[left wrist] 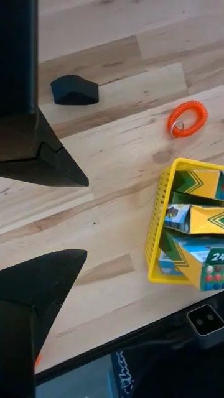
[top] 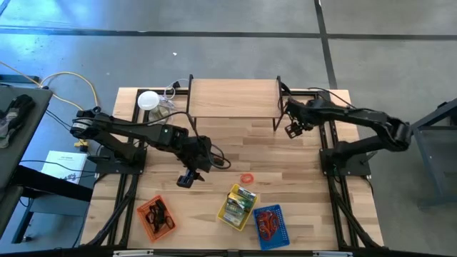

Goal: Pick & Place Office Desk Supplies
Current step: Put the top orange spring keychain into the blue bin

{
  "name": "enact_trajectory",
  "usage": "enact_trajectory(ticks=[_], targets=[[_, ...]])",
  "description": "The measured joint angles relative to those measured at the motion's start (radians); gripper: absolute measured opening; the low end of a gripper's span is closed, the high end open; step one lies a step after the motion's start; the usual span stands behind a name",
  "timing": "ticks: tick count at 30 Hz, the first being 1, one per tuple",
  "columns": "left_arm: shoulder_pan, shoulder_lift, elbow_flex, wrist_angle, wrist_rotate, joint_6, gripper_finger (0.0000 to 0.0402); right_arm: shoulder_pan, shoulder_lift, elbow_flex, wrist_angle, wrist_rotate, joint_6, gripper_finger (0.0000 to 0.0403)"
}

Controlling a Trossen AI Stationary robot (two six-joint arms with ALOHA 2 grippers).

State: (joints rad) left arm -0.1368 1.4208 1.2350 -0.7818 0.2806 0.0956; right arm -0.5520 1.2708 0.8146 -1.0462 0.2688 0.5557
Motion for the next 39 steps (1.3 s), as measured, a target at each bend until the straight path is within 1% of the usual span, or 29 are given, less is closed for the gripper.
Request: enact_trajectory(ticks=[2,6,10,13,17,23,30,35,39], targets=[[0.0,0.0,0.0,0.0,0.0,0.019,0.0169,-0.035,0.025,0.0,0.012,-0.016,-0.045,0.0235],[0.0,0.0,0.0,0.0,0.0,0.061,0.0169,-0.084,0.089,0.0,0.055,-0.014,-0.142,0.0235],[0.0,0.0,0.0,0.0,0.0,0.073,0.0169,-0.105,0.124,0.0,0.103,-0.037,-0.183,0.0235],[0.005,0.0,0.0,-0.002,-0.002,0.073,0.0169,-0.1,0.122,0.0,0.109,-0.064,-0.222,0.0235],[0.015,0.0,0.0,-0.004,-0.002,0.072,0.0169,-0.091,0.118,0.001,0.068,-0.06,-0.247,0.0235],[0.018,0.0,0.0,-0.003,-0.003,0.072,0.0169,-0.171,0.122,0.001,0.07,-0.051,-0.269,0.0235],[0.017,0.0,0.0,-0.003,-0.003,0.069,0.0169,-0.268,0.122,-0.076,0.174,-0.091,-0.317,0.0235],[0.017,0.0,0.0,0.0,-0.003,0.073,0.0169,-0.28,0.125,-0.098,0.24,-0.099,-0.337,0.0235],[0.017,0.0,0.0,0.002,-0.003,0.072,0.0169,-0.282,0.137,-0.098,0.247,-0.116,-0.343,0.0235]])
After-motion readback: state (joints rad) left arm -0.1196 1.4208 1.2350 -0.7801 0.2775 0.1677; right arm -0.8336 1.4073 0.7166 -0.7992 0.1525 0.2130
